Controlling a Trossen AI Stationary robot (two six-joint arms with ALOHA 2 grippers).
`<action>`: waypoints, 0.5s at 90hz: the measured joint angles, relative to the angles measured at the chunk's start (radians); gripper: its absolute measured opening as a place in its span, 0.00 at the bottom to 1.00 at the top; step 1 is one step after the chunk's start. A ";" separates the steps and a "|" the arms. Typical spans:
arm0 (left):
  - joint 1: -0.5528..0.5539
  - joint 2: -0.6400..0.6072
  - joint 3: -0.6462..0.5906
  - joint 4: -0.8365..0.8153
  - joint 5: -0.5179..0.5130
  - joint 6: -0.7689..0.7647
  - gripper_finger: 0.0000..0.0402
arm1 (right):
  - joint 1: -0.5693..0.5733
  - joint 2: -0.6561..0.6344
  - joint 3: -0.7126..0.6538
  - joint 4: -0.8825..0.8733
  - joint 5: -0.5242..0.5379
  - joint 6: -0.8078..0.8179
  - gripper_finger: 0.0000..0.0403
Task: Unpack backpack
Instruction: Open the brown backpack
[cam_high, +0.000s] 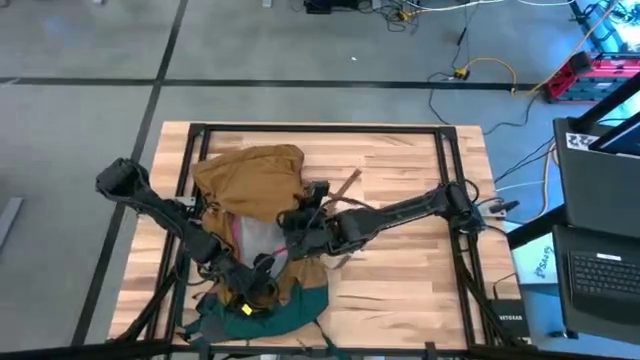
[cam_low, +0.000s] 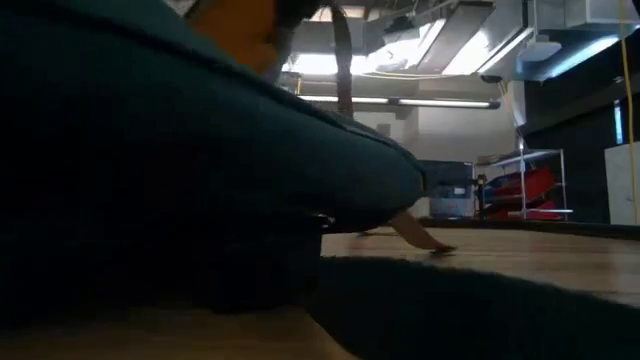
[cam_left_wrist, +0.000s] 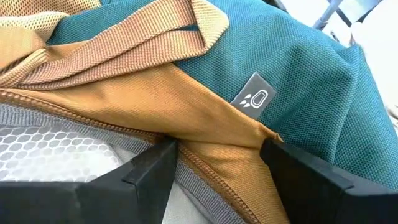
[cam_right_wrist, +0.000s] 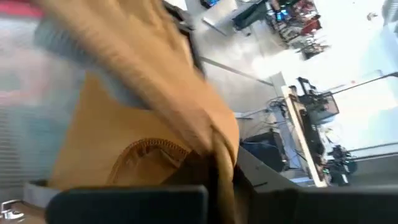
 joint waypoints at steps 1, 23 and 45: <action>-0.001 0.000 0.000 0.000 0.001 0.000 0.59 | -0.001 -0.004 0.000 -0.004 0.004 0.000 0.00; -0.016 0.001 -0.001 -0.003 0.019 -0.002 0.59 | -0.028 -0.094 0.000 -0.056 0.031 0.003 0.00; -0.016 0.001 -0.001 -0.016 -0.012 0.023 0.59 | -0.049 -0.119 0.000 -0.137 0.032 0.032 0.00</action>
